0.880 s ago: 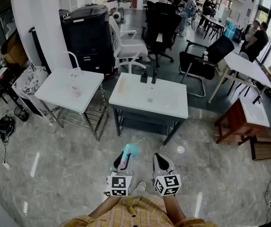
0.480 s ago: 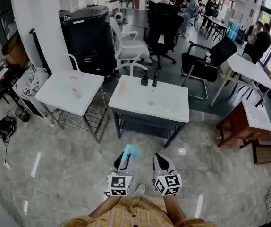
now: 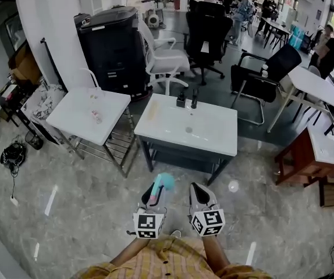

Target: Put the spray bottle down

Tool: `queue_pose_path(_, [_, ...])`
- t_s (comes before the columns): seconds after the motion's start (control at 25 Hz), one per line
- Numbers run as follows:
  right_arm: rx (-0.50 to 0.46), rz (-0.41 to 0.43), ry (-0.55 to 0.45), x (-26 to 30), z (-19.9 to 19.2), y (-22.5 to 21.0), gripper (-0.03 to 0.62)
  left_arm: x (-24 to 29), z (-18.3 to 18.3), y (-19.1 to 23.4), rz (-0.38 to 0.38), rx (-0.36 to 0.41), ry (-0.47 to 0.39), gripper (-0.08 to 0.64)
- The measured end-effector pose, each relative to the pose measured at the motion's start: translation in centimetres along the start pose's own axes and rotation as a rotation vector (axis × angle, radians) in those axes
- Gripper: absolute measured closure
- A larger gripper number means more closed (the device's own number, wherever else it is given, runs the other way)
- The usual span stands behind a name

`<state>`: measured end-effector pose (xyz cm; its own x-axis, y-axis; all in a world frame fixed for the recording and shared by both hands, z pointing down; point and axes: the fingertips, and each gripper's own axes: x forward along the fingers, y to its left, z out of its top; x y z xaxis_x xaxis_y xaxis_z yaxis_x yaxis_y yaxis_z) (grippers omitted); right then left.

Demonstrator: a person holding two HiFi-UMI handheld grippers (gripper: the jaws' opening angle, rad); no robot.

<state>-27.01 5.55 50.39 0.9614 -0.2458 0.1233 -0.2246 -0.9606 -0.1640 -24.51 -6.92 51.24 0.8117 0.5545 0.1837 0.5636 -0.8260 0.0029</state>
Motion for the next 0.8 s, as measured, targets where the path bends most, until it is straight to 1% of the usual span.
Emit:
queue_pose_path(0.12, [0.012,0.007,0.000,0.3,0.0,-0.7,0.591,0.7,-0.2,-0.2,0.009,0.025,0.018,0.428])
queue_pose_path(0.24, [0.025,0.000,-0.002,0.4,-0.1,-1.6,0.591,1.3,0.0,-0.6,0.001,0.041,0.020,0.428])
queue_pose_path(0.44, [0.040,-0.021,0.006,0.4,-0.2,-3.2,0.591,2.6,0.7,-1.2,-0.011,0.041,0.026,0.428])
queue_pose_path(0.6, [0.041,-0.041,0.018,0.9,-0.6,-4.2,0.591,3.8,0.3,-0.9,-0.018,0.044,0.033,0.428])
queue_pose_path(0.8, [0.037,-0.065,0.032,2.5,-0.6,-4.8,0.591,5.5,0.4,0.5,-0.024,0.025,0.031,0.428])
